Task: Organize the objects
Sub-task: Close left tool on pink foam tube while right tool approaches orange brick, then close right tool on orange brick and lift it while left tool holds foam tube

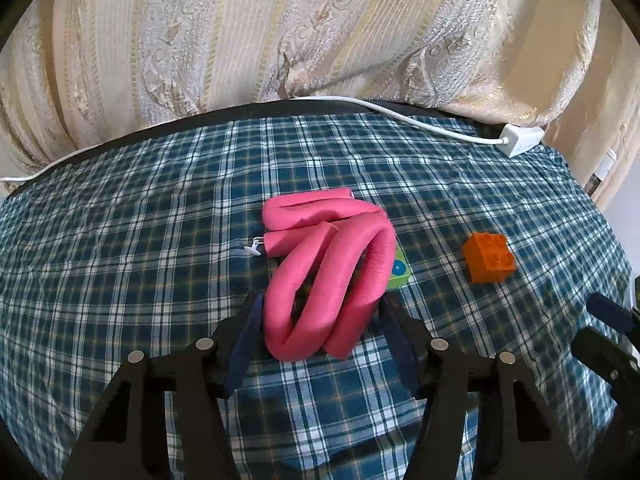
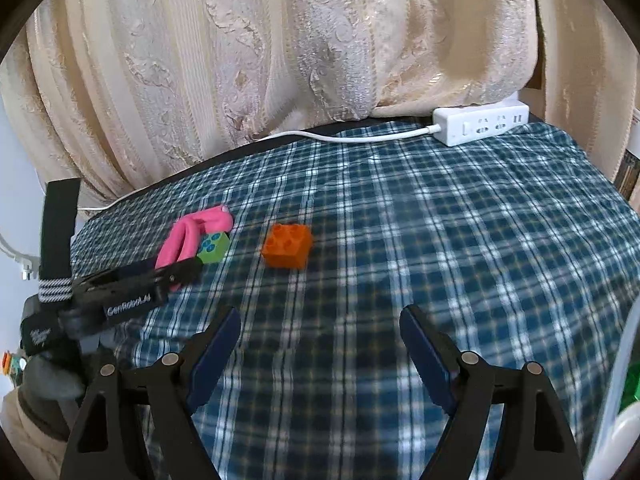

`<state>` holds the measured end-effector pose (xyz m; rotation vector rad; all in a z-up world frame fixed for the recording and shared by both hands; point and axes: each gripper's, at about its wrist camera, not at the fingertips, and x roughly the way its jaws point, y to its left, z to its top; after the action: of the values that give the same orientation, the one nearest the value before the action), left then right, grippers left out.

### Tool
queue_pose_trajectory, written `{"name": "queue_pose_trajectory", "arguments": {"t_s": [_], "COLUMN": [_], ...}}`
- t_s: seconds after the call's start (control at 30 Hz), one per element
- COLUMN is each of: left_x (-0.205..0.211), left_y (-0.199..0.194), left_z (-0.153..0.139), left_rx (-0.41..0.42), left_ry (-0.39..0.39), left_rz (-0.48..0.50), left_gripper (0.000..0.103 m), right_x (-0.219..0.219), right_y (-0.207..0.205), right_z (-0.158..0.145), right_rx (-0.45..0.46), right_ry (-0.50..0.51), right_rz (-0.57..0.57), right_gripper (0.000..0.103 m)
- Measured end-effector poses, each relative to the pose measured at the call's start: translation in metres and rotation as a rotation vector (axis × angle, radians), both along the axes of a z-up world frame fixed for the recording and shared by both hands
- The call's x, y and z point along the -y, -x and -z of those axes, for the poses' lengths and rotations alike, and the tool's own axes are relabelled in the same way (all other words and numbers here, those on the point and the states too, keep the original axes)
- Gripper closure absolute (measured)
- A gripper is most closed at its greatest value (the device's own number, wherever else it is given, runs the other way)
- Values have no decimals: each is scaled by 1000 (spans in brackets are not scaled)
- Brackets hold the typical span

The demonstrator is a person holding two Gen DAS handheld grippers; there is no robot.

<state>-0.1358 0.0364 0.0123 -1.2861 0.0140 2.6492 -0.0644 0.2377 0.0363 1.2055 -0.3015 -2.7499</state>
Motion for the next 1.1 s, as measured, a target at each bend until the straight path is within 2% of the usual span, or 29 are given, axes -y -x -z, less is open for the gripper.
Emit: {"name": "queue_pose_trajectory", "arguments": {"t_s": [0.37,0.7,0.93,1.1], "left_x": [9,21,18,14], "left_y": [-9,-8,-9,-9], "left_z": [-16,-22,-21,-17], "left_rx": [-24,-25,-19,-5], "left_ry": [-33,-51,-48,-42], "left_rz": [-9,-60,-57,-49], "left_gripper": [44,44,44,44], "right_x": [12,31,35,38], "right_y": [39,60,75,77], "right_z": [12,17,25,26], "right_rx": [32,37,59,51], "right_ry": [-31,-59,-77,-119], "right_rz": [-6,-43,-42,-41], "right_gripper": [18,19,31,46]}}
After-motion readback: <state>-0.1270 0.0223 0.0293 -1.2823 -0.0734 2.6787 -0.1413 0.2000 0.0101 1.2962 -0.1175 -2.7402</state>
